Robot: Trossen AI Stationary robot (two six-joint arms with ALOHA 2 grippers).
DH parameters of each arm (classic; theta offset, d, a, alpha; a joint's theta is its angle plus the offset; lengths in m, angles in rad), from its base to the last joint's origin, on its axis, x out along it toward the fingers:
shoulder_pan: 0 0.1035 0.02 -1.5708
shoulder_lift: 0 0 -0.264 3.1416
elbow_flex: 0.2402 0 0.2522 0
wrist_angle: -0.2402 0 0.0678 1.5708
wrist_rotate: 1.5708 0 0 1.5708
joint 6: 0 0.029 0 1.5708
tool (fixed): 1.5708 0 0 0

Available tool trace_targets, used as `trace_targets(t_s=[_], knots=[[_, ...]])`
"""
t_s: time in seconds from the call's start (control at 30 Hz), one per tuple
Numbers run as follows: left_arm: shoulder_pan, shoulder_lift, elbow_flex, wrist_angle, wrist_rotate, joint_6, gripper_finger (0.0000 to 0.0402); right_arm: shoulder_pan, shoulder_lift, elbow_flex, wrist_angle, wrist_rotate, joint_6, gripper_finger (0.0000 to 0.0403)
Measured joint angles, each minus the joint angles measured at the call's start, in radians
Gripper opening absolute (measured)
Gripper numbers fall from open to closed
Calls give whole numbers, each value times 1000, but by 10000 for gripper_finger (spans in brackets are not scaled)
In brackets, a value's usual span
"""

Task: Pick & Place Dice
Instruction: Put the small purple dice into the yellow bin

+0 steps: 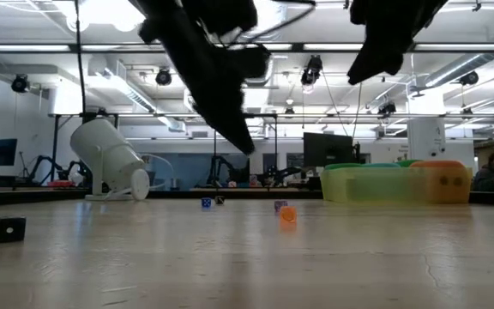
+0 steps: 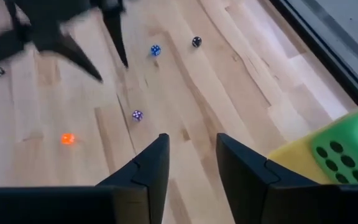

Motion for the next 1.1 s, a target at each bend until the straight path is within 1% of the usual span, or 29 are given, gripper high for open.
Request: trace_targets(t_s=[0.17,0.37,0.5,0.6,0.67,0.73,0.93,1.1], knots=[[-32,-170,-108,-21,-64,-39,190,7,86,-5,95,1,-43,118],[-101,-430,-304,2,-205,-159,190,38,207,-17,185,2,-157,98],[-150,-597,-449,116,-294,-182,189,80,276,-17,265,-3,-227,77],[-162,-685,-534,223,-288,-131,190,120,314,-18,323,-24,-256,58],[-163,-731,-565,238,-252,-88,190,142,341,-18,369,-62,-260,46],[-164,-764,-587,238,-232,-79,189,160,369,-18,407,-97,-254,34],[-165,-807,-594,222,-218,-79,185,171,455,-17,441,-106,-139,14],[-170,-809,-594,221,-213,-79,185,162,536,9,438,-125,-132,13]])
